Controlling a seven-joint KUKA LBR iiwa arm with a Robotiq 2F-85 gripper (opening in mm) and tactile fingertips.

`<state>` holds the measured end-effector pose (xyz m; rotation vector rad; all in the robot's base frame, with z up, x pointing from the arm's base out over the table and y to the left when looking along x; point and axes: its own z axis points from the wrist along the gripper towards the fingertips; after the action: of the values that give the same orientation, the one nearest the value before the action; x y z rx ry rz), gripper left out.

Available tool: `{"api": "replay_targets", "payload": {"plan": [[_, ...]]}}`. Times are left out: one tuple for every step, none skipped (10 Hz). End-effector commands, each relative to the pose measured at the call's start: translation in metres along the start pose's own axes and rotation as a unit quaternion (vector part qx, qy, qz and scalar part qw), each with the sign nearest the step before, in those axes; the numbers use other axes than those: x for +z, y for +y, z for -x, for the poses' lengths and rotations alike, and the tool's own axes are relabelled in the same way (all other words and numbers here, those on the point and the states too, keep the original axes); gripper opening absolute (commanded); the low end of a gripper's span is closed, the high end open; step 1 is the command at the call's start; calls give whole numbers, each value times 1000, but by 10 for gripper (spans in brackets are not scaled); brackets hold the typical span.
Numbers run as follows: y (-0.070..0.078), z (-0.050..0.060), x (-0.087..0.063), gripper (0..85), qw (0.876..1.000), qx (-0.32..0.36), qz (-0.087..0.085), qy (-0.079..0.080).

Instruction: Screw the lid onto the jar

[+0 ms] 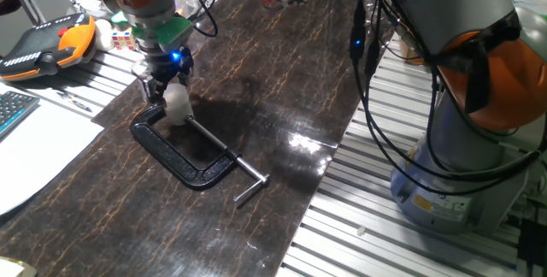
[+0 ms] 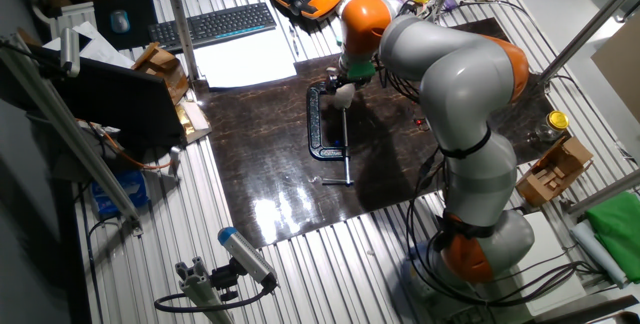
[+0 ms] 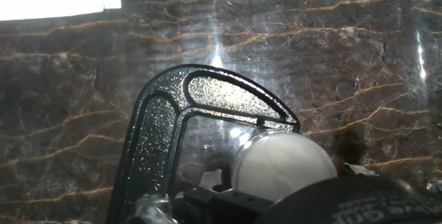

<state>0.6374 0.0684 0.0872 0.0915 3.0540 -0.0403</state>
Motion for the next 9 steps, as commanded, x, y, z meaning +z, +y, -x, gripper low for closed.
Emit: {"api": "replay_targets", "payload": {"plan": [[0,0,0,820,1000,-4,1,0],[0,0,1,813,1000,-11,-1,0],[0,0,1,807,1000,-12,-1,0],[0,0,1,800,1000,-17,-2,1],[0,0,1,797,1000,-18,-2,2],[0,0,1,790,1000,-17,-2,2],[0,0,2,787,1000,-17,-1,3],[0,0,3,773,1000,-18,0,3],[0,0,4,753,1000,-18,1,4]]}}
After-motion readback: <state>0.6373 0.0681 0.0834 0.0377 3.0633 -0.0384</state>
